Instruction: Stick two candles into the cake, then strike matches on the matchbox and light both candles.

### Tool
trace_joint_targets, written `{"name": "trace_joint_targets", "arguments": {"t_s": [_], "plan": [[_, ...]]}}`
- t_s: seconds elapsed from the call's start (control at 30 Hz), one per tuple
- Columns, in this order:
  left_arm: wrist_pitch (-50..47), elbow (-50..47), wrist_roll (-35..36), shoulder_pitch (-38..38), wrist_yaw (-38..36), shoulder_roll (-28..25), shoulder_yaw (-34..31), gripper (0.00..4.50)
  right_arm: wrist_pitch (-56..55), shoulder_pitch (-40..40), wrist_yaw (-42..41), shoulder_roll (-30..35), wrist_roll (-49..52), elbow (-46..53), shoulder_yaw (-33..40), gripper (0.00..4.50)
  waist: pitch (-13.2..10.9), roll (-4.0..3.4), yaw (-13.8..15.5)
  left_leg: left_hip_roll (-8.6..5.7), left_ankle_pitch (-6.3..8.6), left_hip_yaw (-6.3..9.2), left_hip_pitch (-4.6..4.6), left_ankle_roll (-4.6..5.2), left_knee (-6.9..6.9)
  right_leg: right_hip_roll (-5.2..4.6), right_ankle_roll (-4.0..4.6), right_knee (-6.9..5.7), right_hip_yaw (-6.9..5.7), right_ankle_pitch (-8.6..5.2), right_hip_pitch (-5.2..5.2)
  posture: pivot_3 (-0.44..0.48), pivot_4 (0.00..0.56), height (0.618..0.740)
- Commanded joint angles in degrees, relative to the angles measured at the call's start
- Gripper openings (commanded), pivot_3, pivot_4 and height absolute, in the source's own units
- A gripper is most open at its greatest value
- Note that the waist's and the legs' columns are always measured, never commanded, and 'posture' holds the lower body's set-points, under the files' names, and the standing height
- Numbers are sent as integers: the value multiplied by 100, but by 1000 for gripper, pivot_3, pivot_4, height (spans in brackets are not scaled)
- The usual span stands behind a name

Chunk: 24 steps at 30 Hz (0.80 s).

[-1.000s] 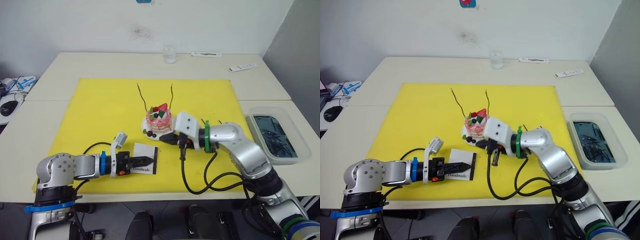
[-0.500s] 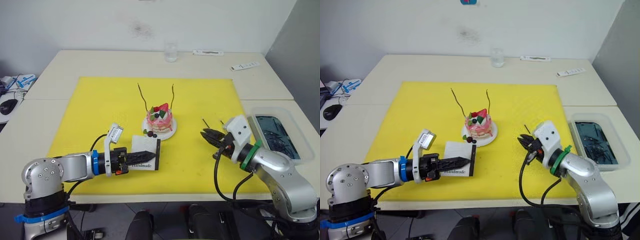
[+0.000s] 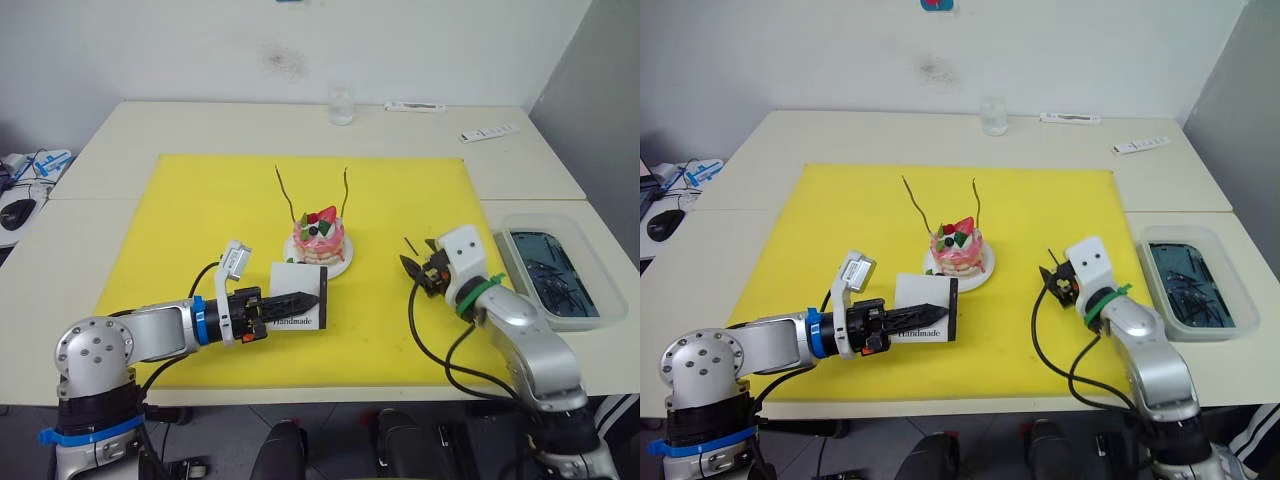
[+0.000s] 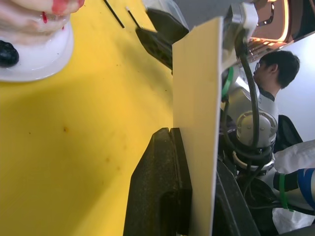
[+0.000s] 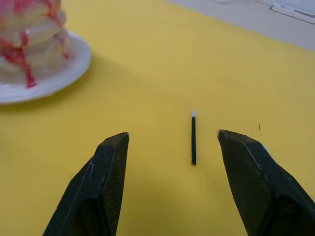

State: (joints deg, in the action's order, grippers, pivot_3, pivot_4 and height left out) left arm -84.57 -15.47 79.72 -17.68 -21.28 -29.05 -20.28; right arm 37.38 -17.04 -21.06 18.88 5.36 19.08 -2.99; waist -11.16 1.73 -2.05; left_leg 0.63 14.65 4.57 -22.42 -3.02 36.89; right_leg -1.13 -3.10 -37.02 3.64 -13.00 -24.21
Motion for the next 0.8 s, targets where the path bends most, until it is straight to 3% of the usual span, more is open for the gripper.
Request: {"name": "trace_joint_targets", "arguments": {"t_s": [0.03, 0.23, 0.7, 0.8], "plan": [[201, -102, 302, -30, 78, -78, 72, 0, -345, -321, 99, -32, -19, -440, 167, 2978, 0, 0, 11, 0, 0, 1, -2, 0, 0, 0, 0, 1, -1, 0, 0, 0, 150, 740], [424, -72, 549, -43, 231, -168, 263, 0, -983, -710, 305, -176, -113, -1470, 182, 2978, 0, 0, 18, -1, 0, 1, -4, 0, -1, -1, 3, 2, -3, 2, 0, 0, 150, 740], [823, -6, 941, 1, 439, -461, 594, 0, -826, -469, 518, -487, -35, -1684, 215, 2978, 0, 0, 16, -1, 0, 2, -2, 0, 1, 0, 1, -3, -3, 4, 2, 0, 150, 740], [900, 17, 993, 3, 465, -508, 655, 0, -734, -507, 588, -553, -24, -1684, 248, 2045, 0, 0, 15, -1, 0, 3, 0, 1, 1, 1, 2, -5, -4, 4, 3, 0, 150, 740]]}}
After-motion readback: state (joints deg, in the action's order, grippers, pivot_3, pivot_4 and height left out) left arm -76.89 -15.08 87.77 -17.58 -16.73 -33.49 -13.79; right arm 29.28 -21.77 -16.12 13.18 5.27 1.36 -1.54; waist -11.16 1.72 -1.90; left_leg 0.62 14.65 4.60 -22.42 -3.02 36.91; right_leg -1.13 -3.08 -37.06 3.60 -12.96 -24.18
